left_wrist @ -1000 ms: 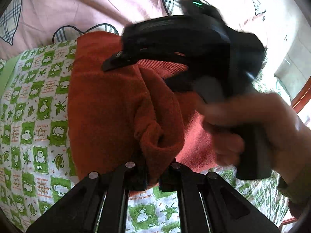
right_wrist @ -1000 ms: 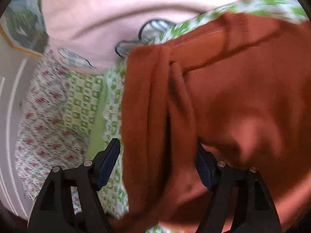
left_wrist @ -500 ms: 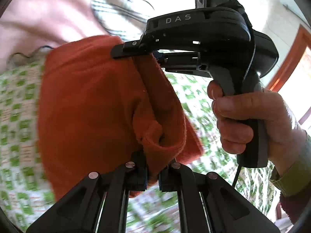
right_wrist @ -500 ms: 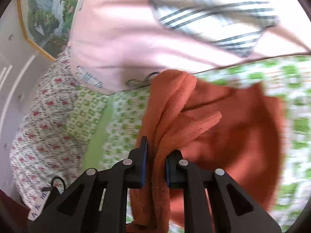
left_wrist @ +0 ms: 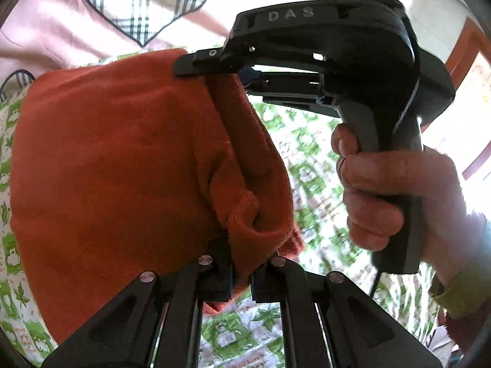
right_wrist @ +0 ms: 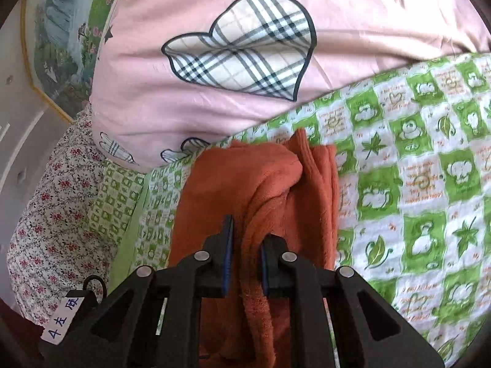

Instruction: Fold small clothes

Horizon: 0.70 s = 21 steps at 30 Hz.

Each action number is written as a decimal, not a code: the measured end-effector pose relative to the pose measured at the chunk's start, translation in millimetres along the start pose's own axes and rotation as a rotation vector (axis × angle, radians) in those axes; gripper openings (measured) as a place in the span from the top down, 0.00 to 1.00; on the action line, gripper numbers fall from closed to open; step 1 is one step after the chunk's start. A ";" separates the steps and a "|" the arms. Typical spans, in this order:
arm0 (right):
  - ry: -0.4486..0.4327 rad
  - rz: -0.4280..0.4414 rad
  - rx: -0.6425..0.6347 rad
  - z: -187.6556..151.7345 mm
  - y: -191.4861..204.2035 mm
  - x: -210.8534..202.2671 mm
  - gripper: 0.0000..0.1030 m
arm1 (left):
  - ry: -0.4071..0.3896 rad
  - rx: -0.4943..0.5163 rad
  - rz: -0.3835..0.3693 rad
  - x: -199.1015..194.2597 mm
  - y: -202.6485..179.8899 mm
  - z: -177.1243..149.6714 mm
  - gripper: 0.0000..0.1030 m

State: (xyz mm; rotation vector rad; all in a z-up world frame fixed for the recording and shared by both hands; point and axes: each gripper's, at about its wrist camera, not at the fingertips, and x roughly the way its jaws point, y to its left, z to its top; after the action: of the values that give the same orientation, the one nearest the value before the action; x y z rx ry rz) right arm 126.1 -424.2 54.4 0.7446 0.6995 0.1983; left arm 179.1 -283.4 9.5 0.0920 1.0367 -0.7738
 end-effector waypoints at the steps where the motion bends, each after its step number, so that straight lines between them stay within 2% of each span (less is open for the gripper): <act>1: 0.020 0.016 0.038 0.6 -8.0 5.8 0.82 | 0.016 -0.001 0.008 4.4 3.7 -2.1 0.94; 2: 0.031 0.026 0.050 0.0 -10.8 8.7 0.81 | 0.023 -0.003 0.009 6.1 6.3 -2.5 0.94; 3: 0.051 0.044 0.065 -0.2 -13.3 14.7 0.74 | 0.031 -0.006 0.005 6.7 8.8 -4.0 0.94; 4: 0.072 0.065 0.086 0.4 -15.8 21.8 0.65 | 0.036 -0.010 -0.001 6.6 11.1 -4.0 0.94; 5: 0.079 0.086 0.103 0.8 -15.4 29.2 0.46 | 0.039 -0.007 -0.002 6.0 12.1 -3.8 0.94; 6: 0.080 0.098 0.110 2.7 -14.1 35.4 0.39 | 0.039 -0.003 0.001 6.2 15.1 -1.0 0.94; 8: 0.070 0.084 0.090 7.7 -8.7 40.3 0.40 | 0.041 0.010 0.007 7.2 17.1 2.7 0.94; 10: 0.014 0.068 0.064 13.4 -0.1 33.8 0.50 | 0.040 0.005 0.013 9.1 17.3 5.3 0.94; 11: -0.040 0.072 0.054 16.6 2.6 26.0 0.60 | 0.042 -0.001 0.010 10.2 16.0 6.3 0.94; 12: -0.078 0.074 0.049 18.5 2.1 19.4 0.62 | 0.049 -0.010 0.004 14.5 9.5 8.3 0.94; 14: -0.149 0.010 0.050 20.8 -4.5 8.5 0.62 | 0.072 -0.035 -0.005 22.5 14.3 8.5 0.92; 17: -0.090 -0.030 0.117 20.6 -25.4 12.7 0.62 | 0.082 -0.057 -0.013 24.2 16.8 10.7 0.86; 19: -0.086 -0.058 0.123 16.8 -31.4 6.5 0.62 | 0.102 -0.072 -0.051 19.2 17.9 12.4 0.66; 21: -0.102 -0.070 0.126 10.4 -33.0 -8.1 0.61 | 0.111 -0.081 -0.074 10.9 16.7 11.0 0.52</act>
State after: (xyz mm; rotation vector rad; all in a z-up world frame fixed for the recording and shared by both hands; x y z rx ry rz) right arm 124.3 -457.3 41.5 0.8429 0.6439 0.0524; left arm 200.5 -281.5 1.9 0.0274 1.1812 -0.7996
